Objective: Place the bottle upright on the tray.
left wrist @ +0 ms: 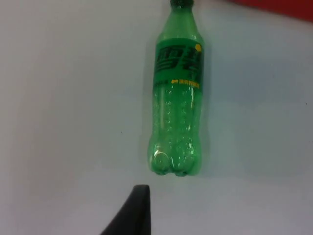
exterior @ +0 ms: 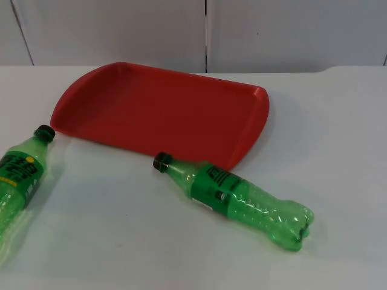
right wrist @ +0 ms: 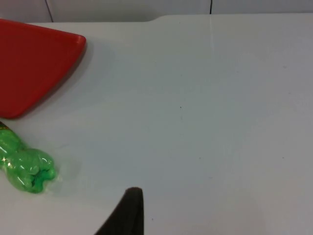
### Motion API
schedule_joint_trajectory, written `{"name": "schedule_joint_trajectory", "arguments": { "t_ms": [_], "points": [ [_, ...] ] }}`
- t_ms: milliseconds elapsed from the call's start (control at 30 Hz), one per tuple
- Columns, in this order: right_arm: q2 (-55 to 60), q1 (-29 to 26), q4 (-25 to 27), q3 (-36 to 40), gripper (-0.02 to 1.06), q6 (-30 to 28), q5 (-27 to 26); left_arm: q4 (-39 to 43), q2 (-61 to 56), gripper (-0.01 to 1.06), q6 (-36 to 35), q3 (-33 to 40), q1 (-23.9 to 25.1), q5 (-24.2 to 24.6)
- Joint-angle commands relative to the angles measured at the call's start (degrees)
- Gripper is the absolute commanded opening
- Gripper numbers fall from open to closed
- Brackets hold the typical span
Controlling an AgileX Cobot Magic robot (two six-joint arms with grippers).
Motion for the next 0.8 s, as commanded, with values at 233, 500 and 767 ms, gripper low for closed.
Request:
{"name": "schedule_joint_trajectory", "arguments": {
  "t_ms": [233,500,767],
  "points": [
    [-0.19,-0.28,-0.06,0.36,1.05,0.04,-0.25,-0.05,14.63,1.05,4.26,-5.78,-0.3,-3.24],
    [-0.19,-0.28,-0.06,0.36,1.05,0.04,-0.25,0.81,28.41,1.05,6.65,-15.47,-0.15,-4.27],
    [-0.19,-0.28,-0.06,0.36,1.05,0.04,-0.25,-3.24,38.59,1.05,14.59,-21.45,-0.15,-4.41]
  ]
}}
